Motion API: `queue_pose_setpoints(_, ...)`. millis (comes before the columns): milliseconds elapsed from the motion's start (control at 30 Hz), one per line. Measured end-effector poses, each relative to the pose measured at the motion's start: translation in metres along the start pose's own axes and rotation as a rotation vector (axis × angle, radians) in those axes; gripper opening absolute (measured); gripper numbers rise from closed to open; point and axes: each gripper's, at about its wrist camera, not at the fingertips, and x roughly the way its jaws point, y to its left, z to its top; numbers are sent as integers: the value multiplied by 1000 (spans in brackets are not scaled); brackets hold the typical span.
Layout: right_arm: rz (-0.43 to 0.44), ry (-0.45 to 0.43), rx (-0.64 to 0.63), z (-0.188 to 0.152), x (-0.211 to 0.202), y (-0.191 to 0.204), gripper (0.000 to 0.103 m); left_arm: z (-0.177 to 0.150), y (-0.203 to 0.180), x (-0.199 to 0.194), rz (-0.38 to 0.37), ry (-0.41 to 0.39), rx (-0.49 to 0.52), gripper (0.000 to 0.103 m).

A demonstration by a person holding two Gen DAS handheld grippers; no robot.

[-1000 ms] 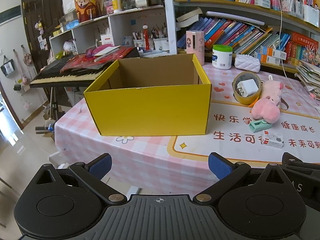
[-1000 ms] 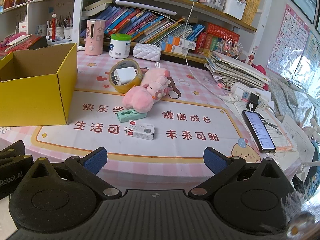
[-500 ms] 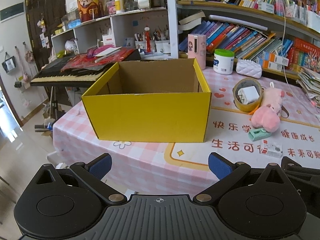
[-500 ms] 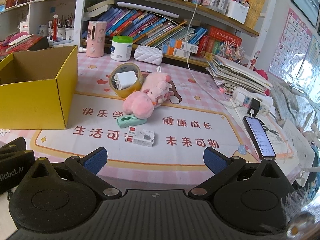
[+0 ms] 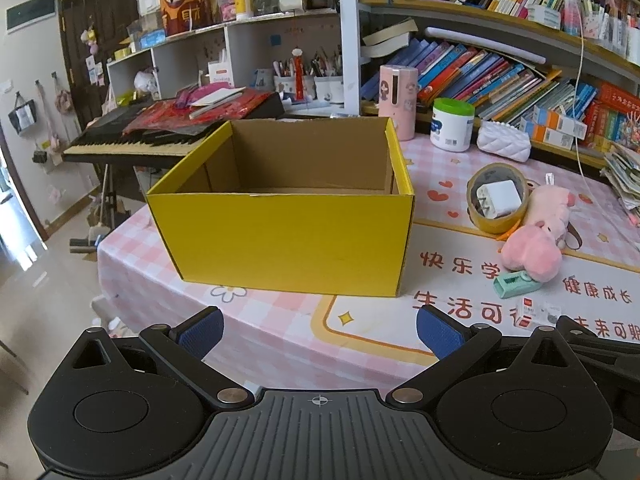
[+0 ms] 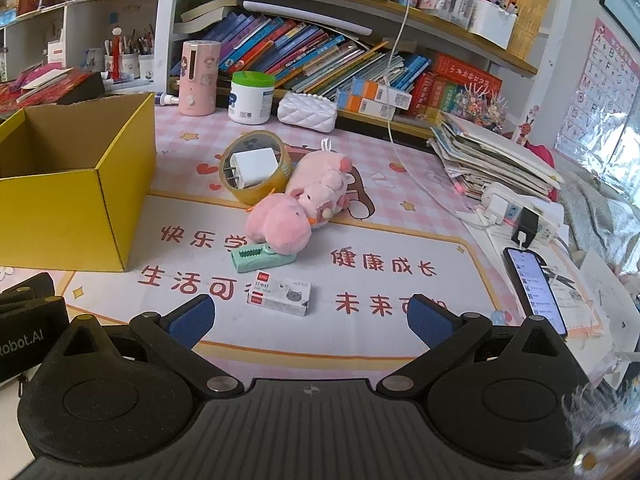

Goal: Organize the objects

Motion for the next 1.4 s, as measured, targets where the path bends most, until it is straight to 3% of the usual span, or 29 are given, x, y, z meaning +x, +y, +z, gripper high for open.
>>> queue_pose_setpoints(467, 103, -7, -59, 7, 35, -19, 103, 2, -23, 13, 46, 25, -39, 103)
queue_pose_setpoints(800, 178, 8, -78, 0, 76, -33, 100, -5, -26, 23, 99, 53, -141, 103)
queue_pose_setpoints(933, 231, 35, -55, 1, 96, -38, 92, -7, -29, 24, 104, 44, -165, 103)
queue_pose_setpoints(1067, 307, 55, -58, 1, 111, -32, 84, -9, -36, 24, 123, 45, -119, 103)
queue_pose_setpoints(1300, 361, 97, -81, -2, 132, -26, 59, -7, -47, 24, 150, 43, -90, 103)
queue_pose_setpoints(1400, 380, 94, -97, 0, 134, -32, 58, -6, -54, 25, 120, 41, -92, 103)
